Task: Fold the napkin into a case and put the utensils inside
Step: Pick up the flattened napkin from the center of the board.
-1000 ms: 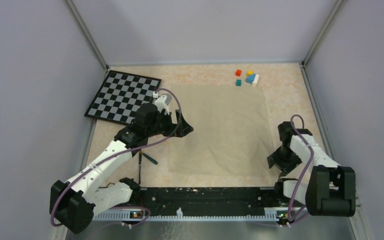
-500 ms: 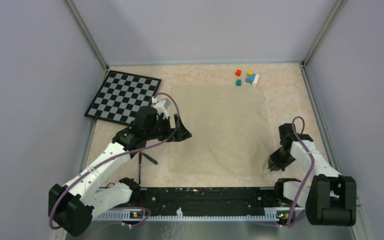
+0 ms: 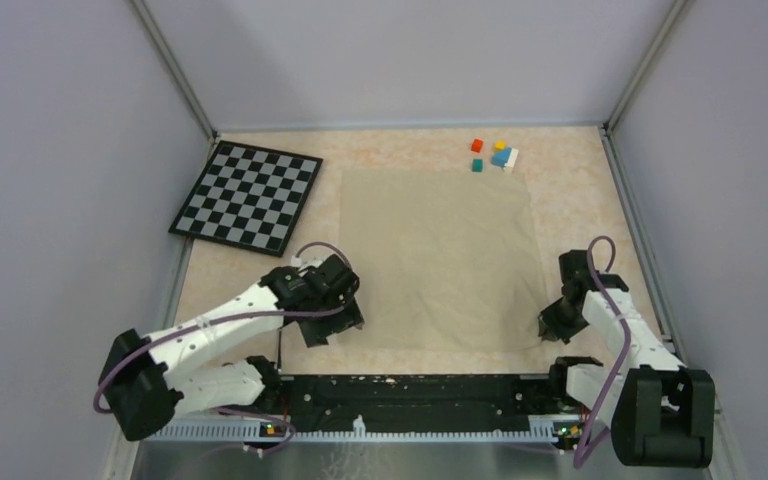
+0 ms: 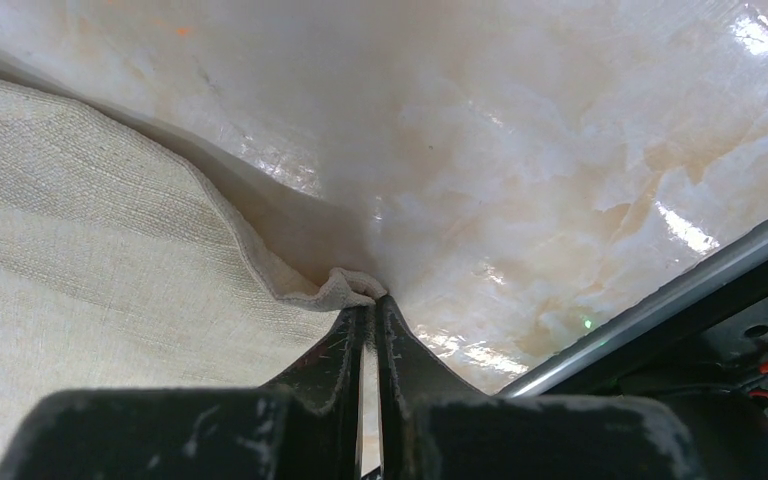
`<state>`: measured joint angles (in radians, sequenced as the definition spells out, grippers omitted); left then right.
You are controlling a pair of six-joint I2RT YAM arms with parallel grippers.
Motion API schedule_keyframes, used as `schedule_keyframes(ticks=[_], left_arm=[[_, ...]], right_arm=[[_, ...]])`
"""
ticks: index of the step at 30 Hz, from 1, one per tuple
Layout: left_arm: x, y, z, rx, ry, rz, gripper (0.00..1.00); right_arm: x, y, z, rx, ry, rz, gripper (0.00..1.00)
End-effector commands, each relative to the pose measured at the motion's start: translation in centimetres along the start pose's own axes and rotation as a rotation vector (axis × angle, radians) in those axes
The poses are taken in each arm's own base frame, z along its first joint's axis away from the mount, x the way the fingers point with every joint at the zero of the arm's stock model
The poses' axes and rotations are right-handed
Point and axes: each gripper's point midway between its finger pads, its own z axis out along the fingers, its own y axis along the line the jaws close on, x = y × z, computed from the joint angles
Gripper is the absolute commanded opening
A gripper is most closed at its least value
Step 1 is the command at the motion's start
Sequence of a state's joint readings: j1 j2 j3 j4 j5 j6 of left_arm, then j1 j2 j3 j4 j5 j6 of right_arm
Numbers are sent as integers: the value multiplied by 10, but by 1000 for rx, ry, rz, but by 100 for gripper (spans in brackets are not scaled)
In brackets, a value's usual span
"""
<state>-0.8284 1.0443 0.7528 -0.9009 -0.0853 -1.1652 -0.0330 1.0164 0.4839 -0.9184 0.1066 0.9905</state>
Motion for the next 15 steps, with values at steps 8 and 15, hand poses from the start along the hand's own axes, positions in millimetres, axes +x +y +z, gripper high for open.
schedule_keyframes(ticks=[8, 15], left_arm=[[14, 24, 30, -354, 26, -413, 58], [12, 20, 46, -366, 16, -425, 57]], right_arm=[[-7, 13, 2, -114, -71, -44, 0], [-4, 18, 0, -162, -64, -66, 0]])
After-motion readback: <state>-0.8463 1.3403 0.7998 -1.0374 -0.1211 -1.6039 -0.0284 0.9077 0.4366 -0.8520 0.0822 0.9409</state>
